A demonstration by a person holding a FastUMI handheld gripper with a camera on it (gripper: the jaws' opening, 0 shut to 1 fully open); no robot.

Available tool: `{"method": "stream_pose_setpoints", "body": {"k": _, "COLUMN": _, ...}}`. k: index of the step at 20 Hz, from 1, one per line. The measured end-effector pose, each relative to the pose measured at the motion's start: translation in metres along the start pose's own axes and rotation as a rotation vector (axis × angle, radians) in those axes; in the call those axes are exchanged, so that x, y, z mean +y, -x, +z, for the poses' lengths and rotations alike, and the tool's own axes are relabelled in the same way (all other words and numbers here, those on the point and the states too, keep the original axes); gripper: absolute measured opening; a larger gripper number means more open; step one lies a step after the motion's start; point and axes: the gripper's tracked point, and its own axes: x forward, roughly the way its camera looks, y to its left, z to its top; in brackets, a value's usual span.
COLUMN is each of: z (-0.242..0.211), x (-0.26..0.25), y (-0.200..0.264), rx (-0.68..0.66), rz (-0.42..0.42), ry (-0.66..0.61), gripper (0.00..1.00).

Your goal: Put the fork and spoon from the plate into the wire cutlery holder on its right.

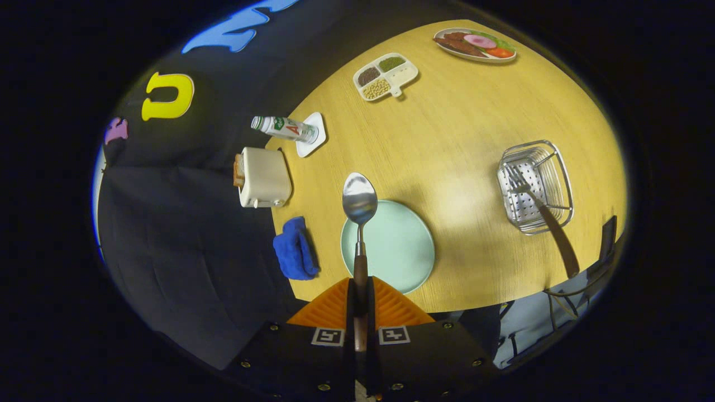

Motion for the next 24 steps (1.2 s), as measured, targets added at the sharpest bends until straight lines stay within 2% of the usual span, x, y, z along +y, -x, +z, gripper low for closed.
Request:
{"method": "stream_pose_setpoints", "body": {"k": 8, "z": 0.034, "x": -0.054, "y": 0.056, "rx": -0.102, "rz": -0.062, "ry": -0.104, "gripper": 0.08}}
{"method": "stream_pose_setpoints", "body": {"k": 15, "z": 0.03, "x": -0.114, "y": 0.086, "rx": -0.073, "rz": -0.18, "ry": -0.149, "gripper": 0.08}}
{"method": "stream_pose_setpoints", "body": {"k": 18, "z": 0.021, "x": -0.129, "y": 0.086, "rx": -0.046, "rz": -0.21, "ry": -0.171, "gripper": 0.08}}
{"method": "stream_pose_setpoints", "body": {"k": 24, "z": 0.018, "x": -0.14, "y": 0.073, "rx": -0.005, "rz": -0.21, "ry": -0.261, "gripper": 0.08}}
